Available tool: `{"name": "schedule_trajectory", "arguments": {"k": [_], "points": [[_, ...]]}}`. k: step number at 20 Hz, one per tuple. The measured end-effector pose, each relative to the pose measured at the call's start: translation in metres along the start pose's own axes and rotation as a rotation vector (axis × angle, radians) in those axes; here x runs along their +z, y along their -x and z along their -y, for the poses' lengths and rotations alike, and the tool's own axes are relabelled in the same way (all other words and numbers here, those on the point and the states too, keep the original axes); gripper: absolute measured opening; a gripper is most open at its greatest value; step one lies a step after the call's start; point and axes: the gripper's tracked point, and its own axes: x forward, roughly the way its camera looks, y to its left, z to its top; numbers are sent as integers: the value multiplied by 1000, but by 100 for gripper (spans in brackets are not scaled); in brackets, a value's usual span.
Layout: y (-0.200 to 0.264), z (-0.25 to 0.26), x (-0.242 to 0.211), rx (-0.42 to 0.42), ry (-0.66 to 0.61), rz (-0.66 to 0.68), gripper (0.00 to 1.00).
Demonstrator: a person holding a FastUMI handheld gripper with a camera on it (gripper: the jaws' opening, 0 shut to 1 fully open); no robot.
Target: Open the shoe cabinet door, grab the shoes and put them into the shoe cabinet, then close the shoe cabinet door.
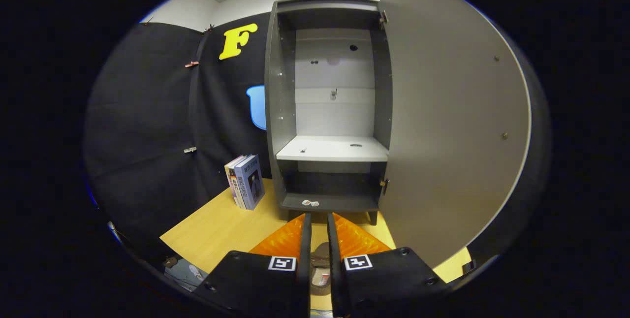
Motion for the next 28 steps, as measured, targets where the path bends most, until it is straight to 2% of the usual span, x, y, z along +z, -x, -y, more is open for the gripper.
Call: {"name": "schedule_trajectory", "arguments": {"k": [7, 13, 16, 21, 28], "points": [[-64, -10, -104, -81, -53, -182, 21], [-95, -7, -201, -148, -76, -355, 21], [-106, -2, -235, -173, -74, -412, 21], [-114, 3, -275, -192, -83, -490, 21], [-135, 9, -292, -201, -79, -497, 21]]}}
